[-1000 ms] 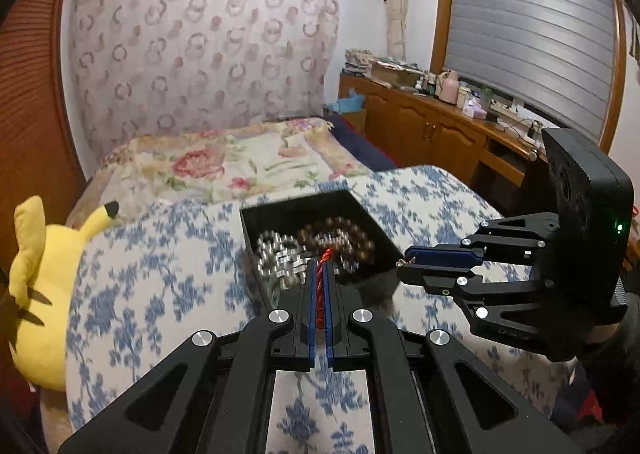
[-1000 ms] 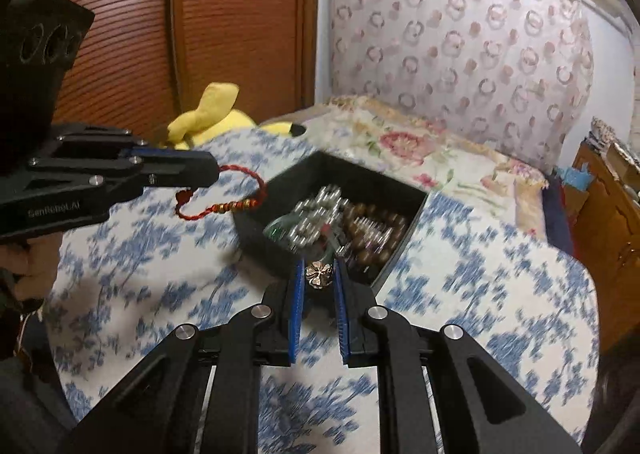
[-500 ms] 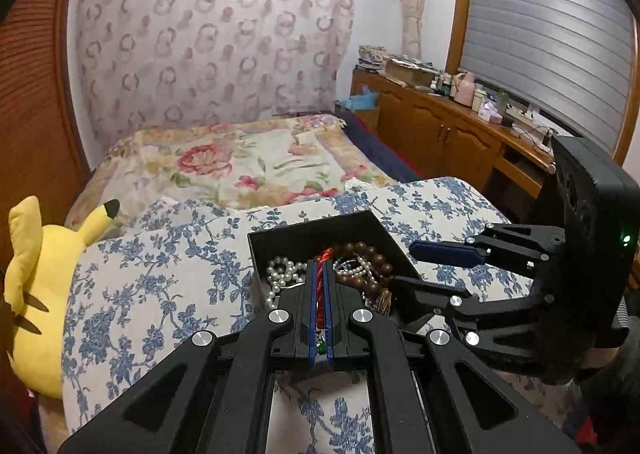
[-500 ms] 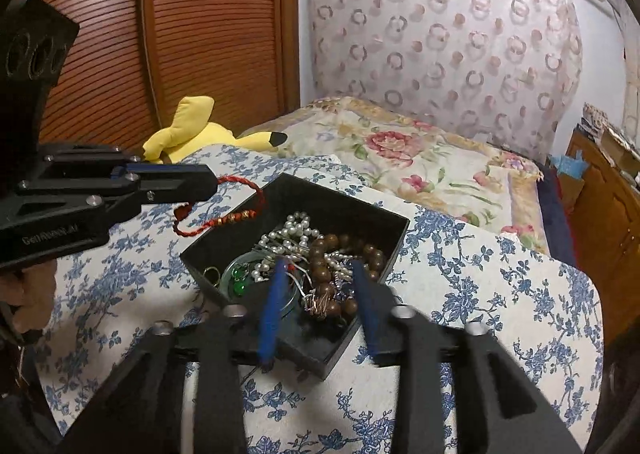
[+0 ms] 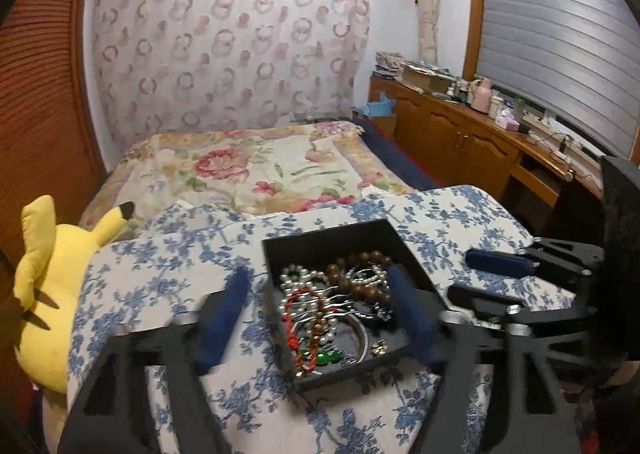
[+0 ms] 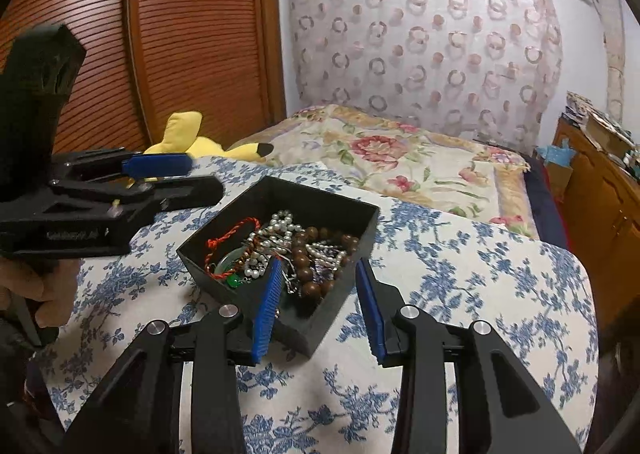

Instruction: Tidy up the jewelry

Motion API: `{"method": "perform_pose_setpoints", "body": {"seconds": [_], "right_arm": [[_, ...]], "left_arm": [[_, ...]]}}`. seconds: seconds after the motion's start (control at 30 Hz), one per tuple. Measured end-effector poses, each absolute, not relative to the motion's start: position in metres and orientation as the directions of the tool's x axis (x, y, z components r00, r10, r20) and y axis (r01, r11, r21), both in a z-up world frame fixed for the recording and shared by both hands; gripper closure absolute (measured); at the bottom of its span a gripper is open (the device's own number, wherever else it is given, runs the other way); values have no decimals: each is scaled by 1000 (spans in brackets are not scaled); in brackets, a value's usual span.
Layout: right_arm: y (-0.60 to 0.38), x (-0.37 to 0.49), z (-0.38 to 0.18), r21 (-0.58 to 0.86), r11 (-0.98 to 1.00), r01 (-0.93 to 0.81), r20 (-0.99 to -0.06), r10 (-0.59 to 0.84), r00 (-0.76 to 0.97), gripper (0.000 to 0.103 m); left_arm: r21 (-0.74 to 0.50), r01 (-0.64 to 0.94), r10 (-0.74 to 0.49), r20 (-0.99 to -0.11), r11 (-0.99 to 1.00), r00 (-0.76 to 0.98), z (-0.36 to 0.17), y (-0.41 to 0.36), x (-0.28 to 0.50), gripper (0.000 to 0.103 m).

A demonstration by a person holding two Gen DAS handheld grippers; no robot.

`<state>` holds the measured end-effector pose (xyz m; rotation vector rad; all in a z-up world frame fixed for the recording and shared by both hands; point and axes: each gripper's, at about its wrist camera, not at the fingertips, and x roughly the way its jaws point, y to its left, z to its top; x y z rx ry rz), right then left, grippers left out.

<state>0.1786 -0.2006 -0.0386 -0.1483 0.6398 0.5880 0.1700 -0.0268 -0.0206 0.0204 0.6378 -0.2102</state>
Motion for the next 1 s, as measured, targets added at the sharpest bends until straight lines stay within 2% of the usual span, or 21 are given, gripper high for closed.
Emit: {"method": "perform_pose_setpoints", "body": {"seconds": [0.03, 0.1, 0.2, 0.33, 0.47, 0.53, 0.63, 0.7, 1.0], "right_arm": [[-203, 176, -37, 49, 832, -552, -594, 469, 654, 54], [-210, 170, -34, 57, 842, -537, -577, 467, 670, 50], [-217, 162, -28, 68, 855, -515, -559, 460, 690, 41], [-226, 149, -20, 77, 871, -486, -529, 449, 720, 25], [-230, 138, -14, 82, 886, -457, -511, 431, 744, 21], [-233, 130, -10, 88, 890, -447, -493, 429, 757, 13], [-236, 117, -6, 89, 900, -427, -471, 416, 778, 6], [-239, 107, -4, 87, 910, -404, -460, 397, 794, 3], [-251, 81, -7, 100, 940, -326, -434, 337, 836, 3]], "left_arm": [[-35, 193, -176, -586, 981, 791, -20, -26, 166, 25], [-23, 174, -155, -578, 984, 801, -19, -25, 160, 14], [-16, 148, -131, -564, 989, 815, -16, -23, 151, 9], [-11, 105, -93, -566, 994, 819, -14, -18, 140, 8], [-19, 91, -85, -564, 996, 822, -14, -14, 126, 8], [-32, 94, -95, -563, 995, 821, -14, -13, 119, 8], [-31, 81, -85, -552, 996, 829, -13, -11, 106, 8], [-24, 79, -79, -552, 997, 830, -13, -10, 98, 8], [-28, 18, -31, -549, 999, 835, -19, -1, 70, 8]]}}
